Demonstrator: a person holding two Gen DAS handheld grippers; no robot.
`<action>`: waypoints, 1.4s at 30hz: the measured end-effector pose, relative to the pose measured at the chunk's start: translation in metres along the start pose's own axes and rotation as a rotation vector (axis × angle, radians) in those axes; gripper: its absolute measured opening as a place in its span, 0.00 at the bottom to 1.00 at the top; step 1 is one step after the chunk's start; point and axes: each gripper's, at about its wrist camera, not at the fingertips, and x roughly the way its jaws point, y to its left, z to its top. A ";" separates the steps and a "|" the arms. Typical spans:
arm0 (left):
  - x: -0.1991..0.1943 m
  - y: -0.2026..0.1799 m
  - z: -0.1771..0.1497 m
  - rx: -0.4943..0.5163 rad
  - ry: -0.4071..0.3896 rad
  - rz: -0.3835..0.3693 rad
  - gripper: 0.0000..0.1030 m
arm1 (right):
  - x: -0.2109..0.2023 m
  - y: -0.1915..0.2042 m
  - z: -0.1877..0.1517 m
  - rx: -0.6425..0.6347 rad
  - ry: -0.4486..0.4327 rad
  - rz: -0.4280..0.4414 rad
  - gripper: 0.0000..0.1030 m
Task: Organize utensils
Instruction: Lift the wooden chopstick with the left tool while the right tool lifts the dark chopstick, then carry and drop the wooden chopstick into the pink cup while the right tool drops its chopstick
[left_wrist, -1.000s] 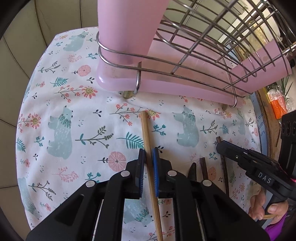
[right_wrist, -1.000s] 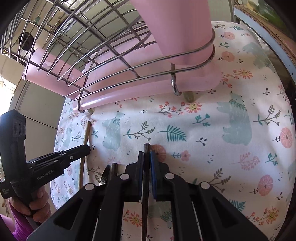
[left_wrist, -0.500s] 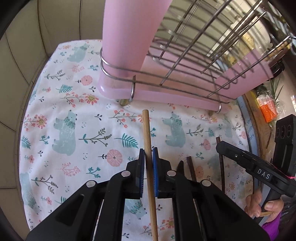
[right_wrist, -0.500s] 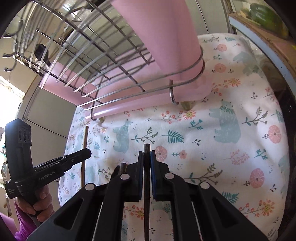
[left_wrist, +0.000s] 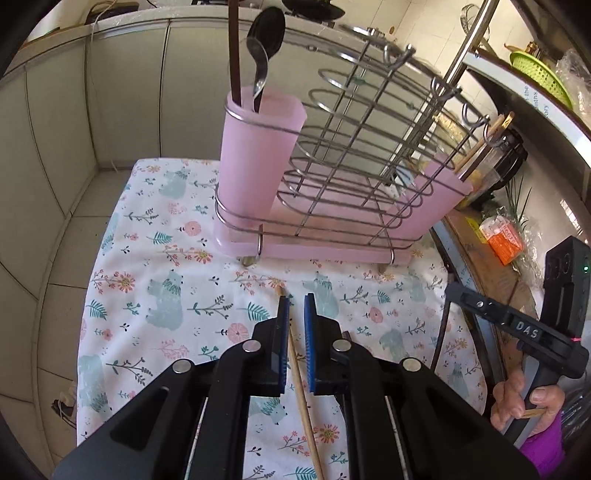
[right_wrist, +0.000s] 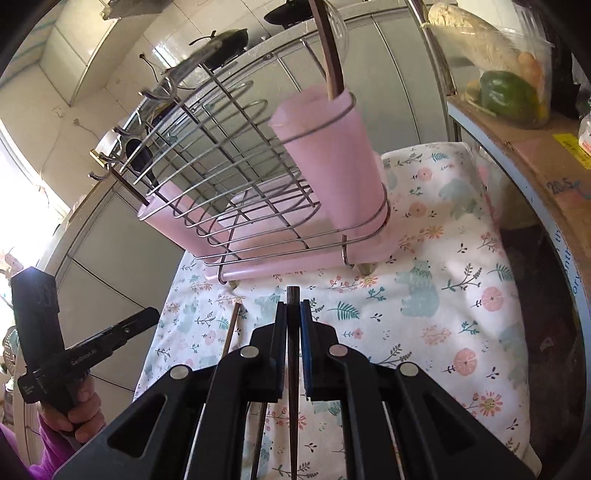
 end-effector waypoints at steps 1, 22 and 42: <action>0.004 0.002 0.002 -0.005 0.026 0.003 0.07 | -0.003 0.000 0.001 0.000 -0.004 0.001 0.07; 0.114 0.007 0.006 -0.027 0.301 0.068 0.09 | -0.008 -0.002 0.002 0.000 -0.025 0.006 0.06; -0.067 0.025 0.038 -0.084 -0.299 -0.099 0.06 | -0.074 0.021 0.049 -0.073 -0.234 0.006 0.07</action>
